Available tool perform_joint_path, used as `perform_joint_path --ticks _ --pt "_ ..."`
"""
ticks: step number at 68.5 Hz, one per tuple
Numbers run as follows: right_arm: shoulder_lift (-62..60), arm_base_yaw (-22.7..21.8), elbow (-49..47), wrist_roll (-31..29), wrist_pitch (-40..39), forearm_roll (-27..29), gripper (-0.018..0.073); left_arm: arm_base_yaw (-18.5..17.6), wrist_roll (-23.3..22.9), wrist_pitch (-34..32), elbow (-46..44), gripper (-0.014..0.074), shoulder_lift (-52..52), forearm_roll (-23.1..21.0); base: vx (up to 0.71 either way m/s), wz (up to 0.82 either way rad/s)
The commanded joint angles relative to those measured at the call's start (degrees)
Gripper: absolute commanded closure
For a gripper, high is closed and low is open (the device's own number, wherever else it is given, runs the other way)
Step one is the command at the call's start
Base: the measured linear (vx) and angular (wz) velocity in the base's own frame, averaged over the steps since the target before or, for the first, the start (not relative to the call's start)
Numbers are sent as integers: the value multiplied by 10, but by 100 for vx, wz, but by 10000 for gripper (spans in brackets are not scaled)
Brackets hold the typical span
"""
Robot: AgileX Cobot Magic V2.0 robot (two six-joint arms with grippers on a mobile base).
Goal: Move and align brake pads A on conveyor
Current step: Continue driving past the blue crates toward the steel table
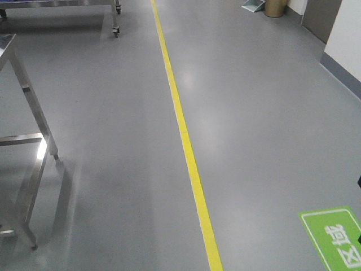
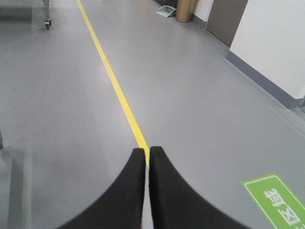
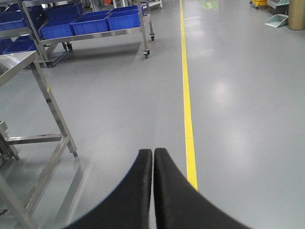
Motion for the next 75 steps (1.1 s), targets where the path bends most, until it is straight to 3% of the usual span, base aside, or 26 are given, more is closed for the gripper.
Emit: perform_joint_path --ticks 1,75 --pt "4 -1 -16 -3 -39 -7 568 -2 -1 -43 -15 603 3 1 51 8" --pt "4 -1 -16 -3 -39 -7 568 -2 -1 -43 -15 603 3 1 52 6"
